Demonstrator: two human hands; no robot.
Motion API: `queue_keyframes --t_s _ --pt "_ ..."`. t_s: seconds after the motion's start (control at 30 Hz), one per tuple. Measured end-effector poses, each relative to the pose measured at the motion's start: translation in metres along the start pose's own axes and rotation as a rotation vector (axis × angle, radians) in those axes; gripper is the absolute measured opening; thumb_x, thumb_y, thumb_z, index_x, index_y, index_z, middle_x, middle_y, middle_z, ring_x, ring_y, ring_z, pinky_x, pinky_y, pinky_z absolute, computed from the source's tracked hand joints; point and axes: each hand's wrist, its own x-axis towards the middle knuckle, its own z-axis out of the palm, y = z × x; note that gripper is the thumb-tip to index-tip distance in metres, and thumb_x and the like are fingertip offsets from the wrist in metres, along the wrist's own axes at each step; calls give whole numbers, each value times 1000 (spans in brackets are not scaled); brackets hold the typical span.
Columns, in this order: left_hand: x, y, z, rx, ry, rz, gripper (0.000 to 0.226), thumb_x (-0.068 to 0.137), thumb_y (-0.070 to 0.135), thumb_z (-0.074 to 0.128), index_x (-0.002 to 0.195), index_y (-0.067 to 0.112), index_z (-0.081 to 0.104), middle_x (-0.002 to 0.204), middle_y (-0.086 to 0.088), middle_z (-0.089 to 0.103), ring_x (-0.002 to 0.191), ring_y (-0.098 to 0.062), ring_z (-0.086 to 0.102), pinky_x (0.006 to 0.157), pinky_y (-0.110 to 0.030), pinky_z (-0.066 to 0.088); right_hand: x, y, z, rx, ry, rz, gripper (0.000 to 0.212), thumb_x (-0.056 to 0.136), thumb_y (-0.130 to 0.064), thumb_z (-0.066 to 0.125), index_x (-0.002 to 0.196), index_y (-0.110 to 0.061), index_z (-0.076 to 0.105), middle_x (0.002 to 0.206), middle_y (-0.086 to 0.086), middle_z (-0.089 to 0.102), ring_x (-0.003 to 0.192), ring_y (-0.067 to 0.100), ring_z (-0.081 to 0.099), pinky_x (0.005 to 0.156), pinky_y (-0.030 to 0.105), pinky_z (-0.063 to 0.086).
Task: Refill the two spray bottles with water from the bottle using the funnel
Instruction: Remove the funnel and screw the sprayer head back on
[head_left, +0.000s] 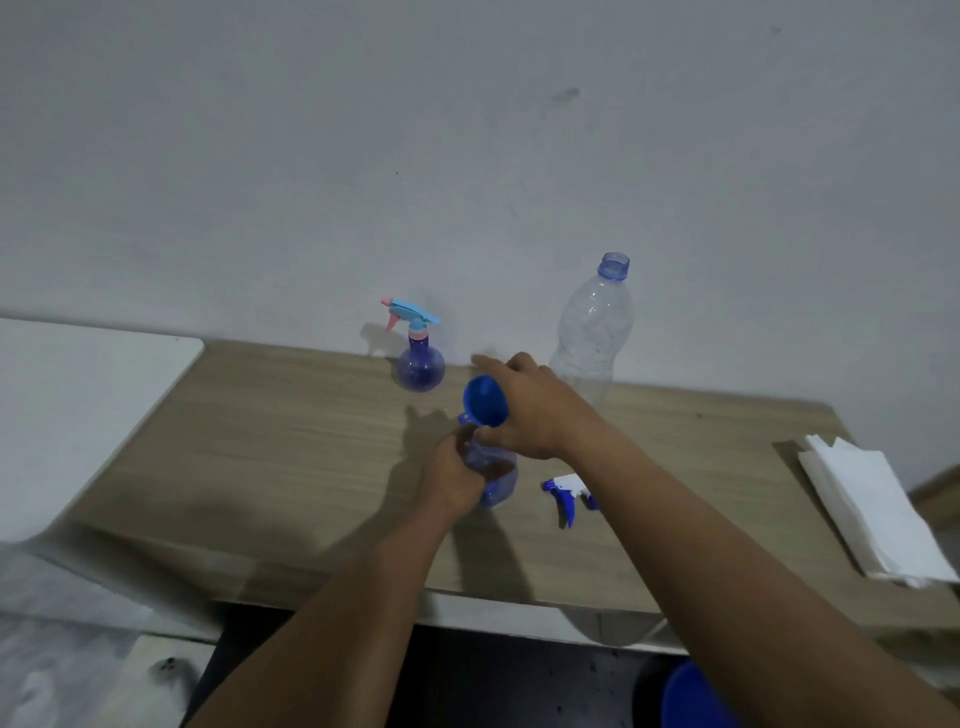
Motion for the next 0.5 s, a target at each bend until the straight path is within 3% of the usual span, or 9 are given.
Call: queue_keyframes --t_s 0.03,0.1,0.2,0.33,0.43,0.5 --pt "-2 2 -2 30 -2 -39 33 99 2 42 80 7 69 77 -9 68 73 -23 65 79 -47 55 0 -1 -4 13 -4 15 94 79 -43 74 156 -39 20 134 8 40 115 31 51 99 41 48" --pt "-1 -1 -12 123 -47 -19 17 94 -1 55 97 13 64 91 -3 64 84 -20 61 79 -41 59 0 -3 -13 34 -7 47 91 78 -45 74 153 -44 23 128 7 38 105 29 56 93 38 51" --pt "3 -3 -17 377 -56 46 36 78 9 79 104 25 60 96 7 62 89 -17 62 93 -44 54 -3 -2 -24 104 17 101 77 76 -47 75 142 -40 35 121 4 36 94 26 58 82 33 51" --pt "3 -8 -27 564 -43 111 61 62 37 83 117 24 61 100 11 67 94 -12 64 89 -37 54 -5 8 -28 265 114 164 60 73 -35 78 119 -26 40 110 4 42 80 13 52 62 24 42" --pt "3 -14 -33 600 -26 181 61 58 48 77 114 27 62 102 9 70 96 -13 66 84 -35 54 -11 17 -20 393 205 191 57 70 -32 79 115 -26 43 107 4 52 85 17 55 67 29 46" --pt "0 -13 -33 613 -33 192 47 67 35 80 111 27 64 99 10 71 92 -10 66 77 -24 51 -17 24 -5 466 263 211 59 72 -31 78 121 -28 46 111 2 54 94 17 57 75 30 49"
